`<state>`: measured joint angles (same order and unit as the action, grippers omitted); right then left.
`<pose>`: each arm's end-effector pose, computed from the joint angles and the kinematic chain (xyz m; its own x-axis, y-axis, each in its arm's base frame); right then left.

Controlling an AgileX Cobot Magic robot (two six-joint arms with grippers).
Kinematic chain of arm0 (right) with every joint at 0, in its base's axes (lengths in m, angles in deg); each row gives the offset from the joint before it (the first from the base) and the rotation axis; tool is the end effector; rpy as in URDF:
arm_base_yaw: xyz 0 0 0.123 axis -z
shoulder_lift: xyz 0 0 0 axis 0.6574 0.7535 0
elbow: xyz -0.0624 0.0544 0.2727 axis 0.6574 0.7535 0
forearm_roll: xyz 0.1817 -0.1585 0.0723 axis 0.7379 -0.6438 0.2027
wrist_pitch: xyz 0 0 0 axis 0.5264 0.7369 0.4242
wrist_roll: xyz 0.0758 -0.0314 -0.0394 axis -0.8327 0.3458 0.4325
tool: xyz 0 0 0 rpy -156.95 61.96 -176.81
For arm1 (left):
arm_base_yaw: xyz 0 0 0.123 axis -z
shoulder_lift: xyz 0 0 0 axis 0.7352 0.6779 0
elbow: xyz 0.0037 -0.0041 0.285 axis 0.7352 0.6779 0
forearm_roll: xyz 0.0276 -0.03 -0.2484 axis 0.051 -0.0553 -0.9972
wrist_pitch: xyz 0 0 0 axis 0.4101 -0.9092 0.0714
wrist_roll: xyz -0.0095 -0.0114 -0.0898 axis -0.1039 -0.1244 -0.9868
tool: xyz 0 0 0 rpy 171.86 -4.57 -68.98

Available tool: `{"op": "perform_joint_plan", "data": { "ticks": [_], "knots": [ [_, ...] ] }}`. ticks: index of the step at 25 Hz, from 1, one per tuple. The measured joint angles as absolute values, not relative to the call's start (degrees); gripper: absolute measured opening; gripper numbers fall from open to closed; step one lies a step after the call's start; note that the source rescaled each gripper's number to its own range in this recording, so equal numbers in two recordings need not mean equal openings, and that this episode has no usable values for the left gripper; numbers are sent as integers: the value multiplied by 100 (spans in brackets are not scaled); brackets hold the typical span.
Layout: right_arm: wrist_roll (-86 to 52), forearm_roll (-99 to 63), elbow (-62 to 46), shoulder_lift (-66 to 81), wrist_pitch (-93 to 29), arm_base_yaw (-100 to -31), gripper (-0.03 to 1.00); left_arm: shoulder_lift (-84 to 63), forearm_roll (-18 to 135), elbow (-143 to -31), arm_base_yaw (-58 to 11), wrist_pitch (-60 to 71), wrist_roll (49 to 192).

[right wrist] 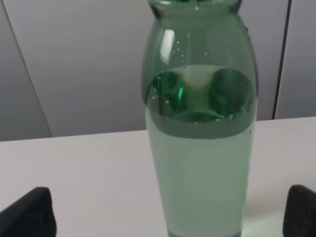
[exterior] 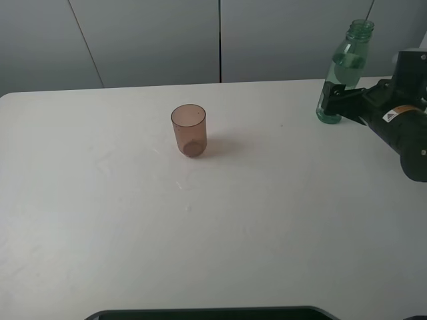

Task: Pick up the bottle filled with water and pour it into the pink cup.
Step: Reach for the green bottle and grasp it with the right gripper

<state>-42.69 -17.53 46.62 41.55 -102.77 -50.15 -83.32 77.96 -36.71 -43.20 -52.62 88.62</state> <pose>0.2842 0.0338 0.1192 -0.2652 0.0763 -0.9612 -0.0067 0.9967 0.0809 -0.0071 0.0092 0.2788 -0.4660 0.1178 -0.8769 0.0251 0.9925 0.1199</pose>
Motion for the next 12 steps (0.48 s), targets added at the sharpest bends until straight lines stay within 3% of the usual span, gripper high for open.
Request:
{"op": "perform_joint_plan", "data": {
  "ticks": [12],
  "knots": [
    [-3917, -1322, 3513, 5053, -10020, -5015, 100, -8332, 7796, -3671, -4320, -5262, 8862]
  ]
}}
